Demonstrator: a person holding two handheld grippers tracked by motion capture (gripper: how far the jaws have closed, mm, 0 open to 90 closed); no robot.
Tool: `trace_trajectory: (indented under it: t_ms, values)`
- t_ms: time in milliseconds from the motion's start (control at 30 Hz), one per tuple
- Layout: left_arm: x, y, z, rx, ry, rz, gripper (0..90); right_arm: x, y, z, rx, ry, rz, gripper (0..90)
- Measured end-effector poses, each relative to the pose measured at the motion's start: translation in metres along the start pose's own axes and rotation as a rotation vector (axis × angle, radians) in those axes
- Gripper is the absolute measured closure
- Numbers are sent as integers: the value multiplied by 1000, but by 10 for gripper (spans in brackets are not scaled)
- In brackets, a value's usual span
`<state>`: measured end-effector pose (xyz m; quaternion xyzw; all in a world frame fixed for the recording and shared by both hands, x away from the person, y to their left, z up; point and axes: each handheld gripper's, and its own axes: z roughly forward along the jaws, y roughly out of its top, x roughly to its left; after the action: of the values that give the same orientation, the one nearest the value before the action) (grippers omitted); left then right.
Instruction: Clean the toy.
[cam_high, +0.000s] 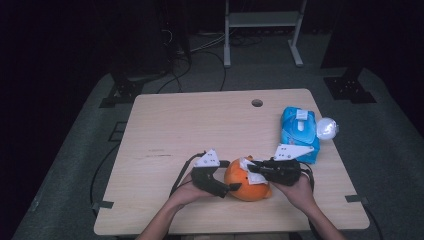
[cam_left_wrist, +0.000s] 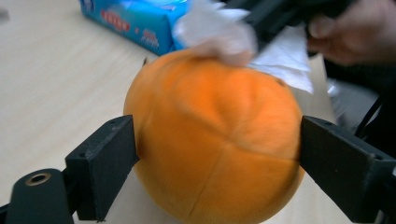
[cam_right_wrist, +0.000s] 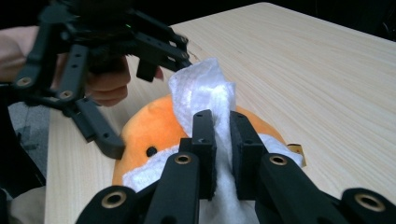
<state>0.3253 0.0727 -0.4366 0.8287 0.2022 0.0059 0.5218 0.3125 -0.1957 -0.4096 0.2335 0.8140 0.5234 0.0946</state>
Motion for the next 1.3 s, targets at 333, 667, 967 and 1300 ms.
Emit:
trace_trajectory:
  t_ms: [333, 667, 967, 1300]
  values:
    - [-18, 3, 0, 18, 18, 204, 317, 26, 12, 4, -20, 70, -76, 813]
    - [-12, 1, 0, 22, 5, 158, 228, -1, 1, -2, 8, -1, 20, 814]
    - [-14, 4, 1, 13, -4, 111, 272, 13, 6, 2, -3, 15, -4, 813]
    - [-20, 2, 0, 34, 11, 219, 315, 23, 12, 6, 1, 25, -54, 814]
